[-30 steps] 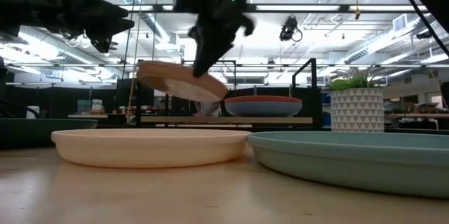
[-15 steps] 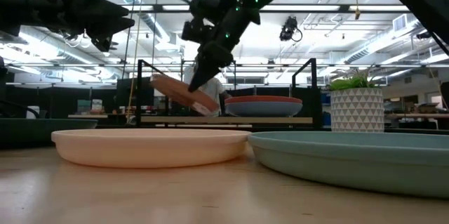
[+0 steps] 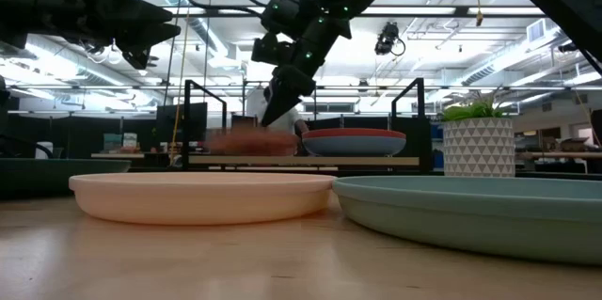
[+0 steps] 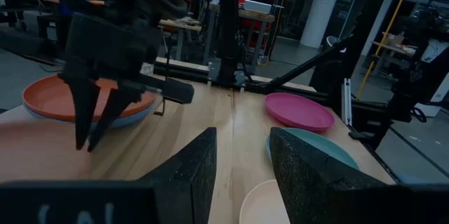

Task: Place and stack plates onto a shelf
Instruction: Put the brown plate on the shelf, then stack the light orange plate on top of the brown plate on the shelf

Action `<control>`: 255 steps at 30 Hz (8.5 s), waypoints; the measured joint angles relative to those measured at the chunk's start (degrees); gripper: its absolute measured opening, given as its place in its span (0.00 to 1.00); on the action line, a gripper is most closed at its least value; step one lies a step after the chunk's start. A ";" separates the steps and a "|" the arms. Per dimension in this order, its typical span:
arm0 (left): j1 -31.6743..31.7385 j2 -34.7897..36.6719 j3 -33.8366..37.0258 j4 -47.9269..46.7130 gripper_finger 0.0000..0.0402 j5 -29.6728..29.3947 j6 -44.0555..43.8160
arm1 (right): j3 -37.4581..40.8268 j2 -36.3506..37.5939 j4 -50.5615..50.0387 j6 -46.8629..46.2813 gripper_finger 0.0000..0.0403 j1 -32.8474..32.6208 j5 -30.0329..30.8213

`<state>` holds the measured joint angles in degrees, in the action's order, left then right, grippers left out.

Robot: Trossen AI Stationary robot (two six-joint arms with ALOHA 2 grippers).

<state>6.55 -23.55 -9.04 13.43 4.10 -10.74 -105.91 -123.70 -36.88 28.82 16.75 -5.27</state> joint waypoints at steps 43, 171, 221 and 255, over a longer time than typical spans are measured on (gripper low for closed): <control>0.01 -0.04 0.00 0.00 0.35 -0.01 -0.13 | 8.98 0.98 11.79 -2.67 0.23 -5.55 2.24; 0.02 -0.07 0.02 -0.59 0.35 -2.64 2.40 | 6.68 -2.95 -7.73 -12.75 0.06 -34.04 14.27; 0.02 -0.06 0.02 -3.48 0.35 -2.62 5.09 | -12.17 -8.46 -8.74 8.02 0.09 1.01 -0.25; 0.02 -0.05 0.02 -3.88 0.35 -2.61 4.92 | -11.20 -7.08 -11.50 2.96 0.20 -2.45 20.24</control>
<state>6.57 -23.60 -9.02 9.55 1.49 -5.82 -117.11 -130.78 -48.38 31.77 14.29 14.97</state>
